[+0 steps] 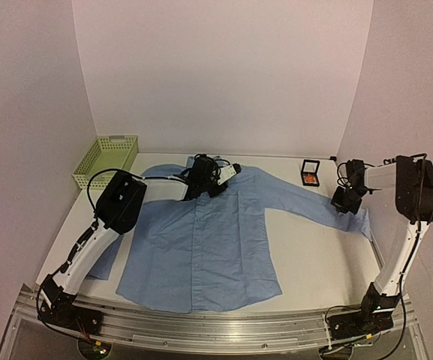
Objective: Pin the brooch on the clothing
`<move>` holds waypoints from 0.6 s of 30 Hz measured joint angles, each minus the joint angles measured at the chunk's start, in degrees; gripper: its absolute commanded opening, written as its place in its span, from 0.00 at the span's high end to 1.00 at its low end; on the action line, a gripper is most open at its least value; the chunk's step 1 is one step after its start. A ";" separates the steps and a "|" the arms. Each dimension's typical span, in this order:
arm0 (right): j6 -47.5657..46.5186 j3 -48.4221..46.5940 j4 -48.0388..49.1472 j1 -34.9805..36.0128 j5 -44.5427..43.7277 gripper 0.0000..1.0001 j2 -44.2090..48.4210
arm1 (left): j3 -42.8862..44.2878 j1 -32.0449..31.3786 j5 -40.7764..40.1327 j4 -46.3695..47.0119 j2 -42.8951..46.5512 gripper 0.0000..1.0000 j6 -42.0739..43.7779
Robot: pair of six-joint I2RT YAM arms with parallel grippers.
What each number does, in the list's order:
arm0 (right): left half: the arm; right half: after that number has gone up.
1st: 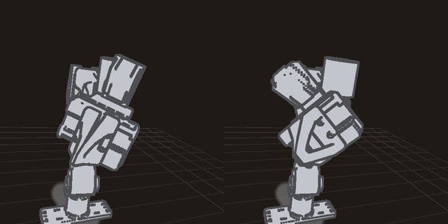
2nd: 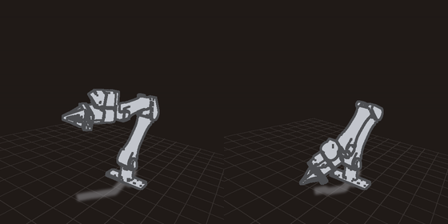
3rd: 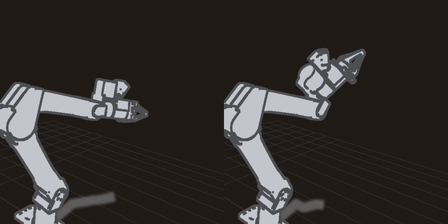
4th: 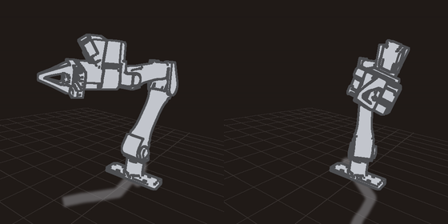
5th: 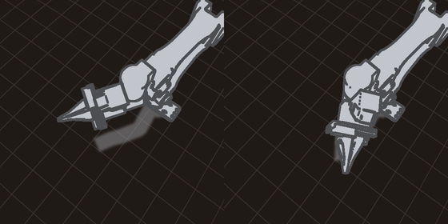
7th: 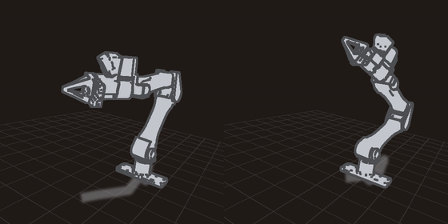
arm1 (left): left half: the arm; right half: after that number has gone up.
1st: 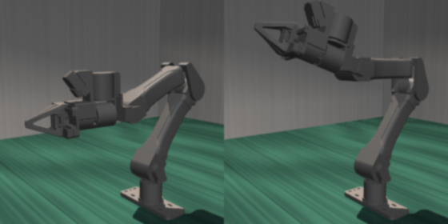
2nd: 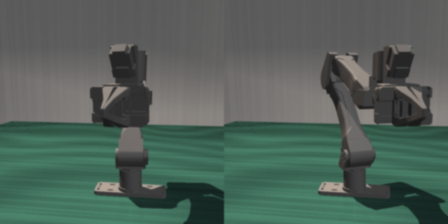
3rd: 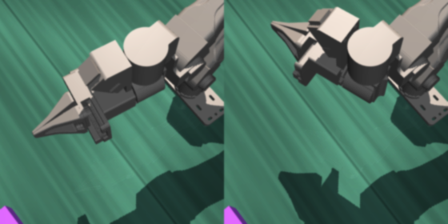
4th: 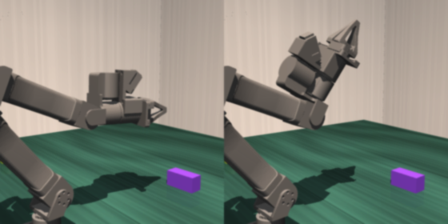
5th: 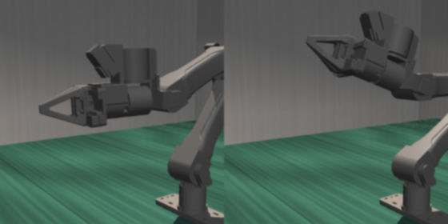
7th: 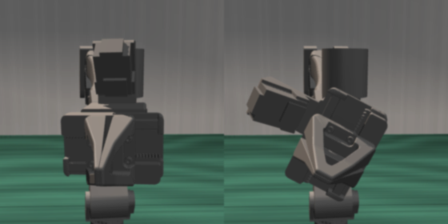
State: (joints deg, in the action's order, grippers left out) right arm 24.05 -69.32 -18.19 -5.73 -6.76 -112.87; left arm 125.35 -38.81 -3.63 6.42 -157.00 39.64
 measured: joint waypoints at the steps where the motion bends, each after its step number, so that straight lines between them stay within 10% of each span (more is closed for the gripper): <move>1: 0.00 -0.10 0.38 -0.80 -0.14 1.00 -0.18 | -1.29 0.35 0.00 0.18 0.75 0.57 0.37; 18: -3.22 -5.56 -2.35 -2.27 1.47 1.00 -2.89 | -1.21 2.10 2.77 -3.17 2.53 0.50 2.59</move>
State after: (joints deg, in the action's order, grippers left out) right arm 20.83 -74.88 -20.54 -8.01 -5.29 -115.76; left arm 124.14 -36.71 -0.86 3.25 -154.47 42.22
